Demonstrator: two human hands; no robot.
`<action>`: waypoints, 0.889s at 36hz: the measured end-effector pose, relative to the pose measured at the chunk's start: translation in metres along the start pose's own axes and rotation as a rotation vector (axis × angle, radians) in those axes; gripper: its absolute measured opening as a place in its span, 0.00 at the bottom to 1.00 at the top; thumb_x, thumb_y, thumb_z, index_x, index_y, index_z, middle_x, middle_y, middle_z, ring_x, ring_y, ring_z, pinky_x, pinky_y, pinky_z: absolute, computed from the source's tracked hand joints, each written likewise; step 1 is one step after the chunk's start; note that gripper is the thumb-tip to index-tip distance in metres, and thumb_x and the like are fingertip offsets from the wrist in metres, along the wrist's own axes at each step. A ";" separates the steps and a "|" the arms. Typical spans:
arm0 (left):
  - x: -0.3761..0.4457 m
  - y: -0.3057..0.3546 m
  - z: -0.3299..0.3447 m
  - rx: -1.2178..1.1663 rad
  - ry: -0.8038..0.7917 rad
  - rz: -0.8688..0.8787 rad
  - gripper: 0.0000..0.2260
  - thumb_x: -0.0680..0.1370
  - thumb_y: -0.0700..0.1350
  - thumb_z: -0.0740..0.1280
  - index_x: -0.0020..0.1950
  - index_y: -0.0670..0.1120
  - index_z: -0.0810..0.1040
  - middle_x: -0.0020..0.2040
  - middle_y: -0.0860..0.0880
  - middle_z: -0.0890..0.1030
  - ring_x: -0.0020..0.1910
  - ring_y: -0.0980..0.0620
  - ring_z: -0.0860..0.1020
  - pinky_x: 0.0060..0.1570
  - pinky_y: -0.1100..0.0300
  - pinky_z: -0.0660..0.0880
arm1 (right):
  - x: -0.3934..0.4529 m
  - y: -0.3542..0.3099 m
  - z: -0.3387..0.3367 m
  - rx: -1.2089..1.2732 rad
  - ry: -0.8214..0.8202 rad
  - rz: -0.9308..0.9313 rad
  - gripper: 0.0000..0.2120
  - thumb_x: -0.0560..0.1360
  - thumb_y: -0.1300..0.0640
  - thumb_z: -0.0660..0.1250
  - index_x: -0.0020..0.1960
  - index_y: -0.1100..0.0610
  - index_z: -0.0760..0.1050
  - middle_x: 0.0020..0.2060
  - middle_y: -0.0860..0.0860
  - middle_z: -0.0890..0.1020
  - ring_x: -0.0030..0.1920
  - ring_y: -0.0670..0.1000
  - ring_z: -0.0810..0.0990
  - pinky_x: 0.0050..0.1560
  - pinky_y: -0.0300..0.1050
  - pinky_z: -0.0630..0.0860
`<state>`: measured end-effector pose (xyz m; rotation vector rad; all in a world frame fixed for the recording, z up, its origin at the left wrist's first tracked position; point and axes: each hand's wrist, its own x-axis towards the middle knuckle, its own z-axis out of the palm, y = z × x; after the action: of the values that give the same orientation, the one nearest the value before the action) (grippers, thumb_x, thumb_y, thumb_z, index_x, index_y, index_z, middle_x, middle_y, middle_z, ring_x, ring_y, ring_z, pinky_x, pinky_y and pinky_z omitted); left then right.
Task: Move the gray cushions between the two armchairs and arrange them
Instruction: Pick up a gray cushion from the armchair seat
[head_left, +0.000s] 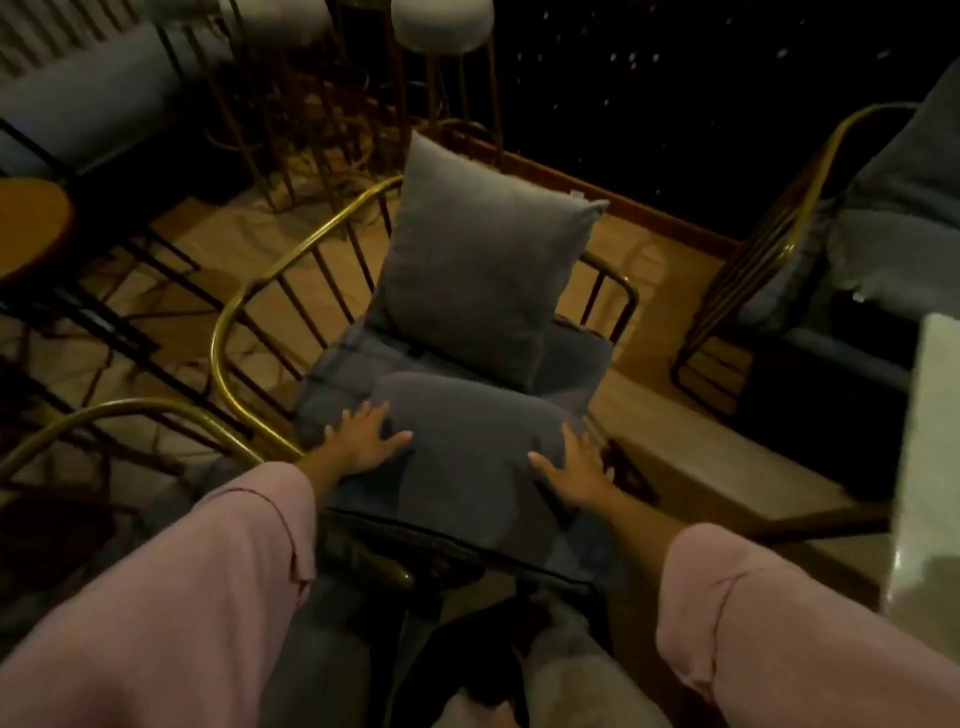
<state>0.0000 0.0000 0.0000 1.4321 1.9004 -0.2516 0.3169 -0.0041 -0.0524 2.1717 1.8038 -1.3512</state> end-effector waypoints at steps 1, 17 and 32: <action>0.004 -0.005 0.005 0.028 0.000 -0.014 0.37 0.77 0.65 0.58 0.80 0.50 0.52 0.81 0.44 0.50 0.79 0.35 0.47 0.74 0.36 0.48 | -0.001 0.003 0.004 0.004 -0.025 0.029 0.45 0.73 0.29 0.58 0.81 0.48 0.45 0.81 0.56 0.46 0.80 0.62 0.46 0.76 0.65 0.48; 0.053 -0.012 0.012 -0.136 0.064 -0.354 0.54 0.59 0.83 0.55 0.78 0.55 0.56 0.78 0.44 0.62 0.73 0.36 0.66 0.70 0.40 0.65 | 0.061 0.059 0.034 0.530 -0.094 0.304 0.59 0.54 0.17 0.64 0.79 0.41 0.54 0.76 0.53 0.67 0.72 0.61 0.70 0.70 0.60 0.69; 0.060 0.006 -0.010 -0.287 0.197 -0.539 0.46 0.63 0.77 0.64 0.68 0.43 0.73 0.65 0.39 0.78 0.63 0.36 0.76 0.59 0.46 0.75 | 0.044 0.035 -0.001 0.572 -0.125 0.075 0.42 0.68 0.33 0.67 0.78 0.40 0.57 0.73 0.49 0.72 0.72 0.58 0.71 0.70 0.59 0.70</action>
<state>-0.0059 0.0532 -0.0303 0.7610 2.3510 -0.0826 0.3439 0.0193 -0.0956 2.2792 1.3937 -2.1344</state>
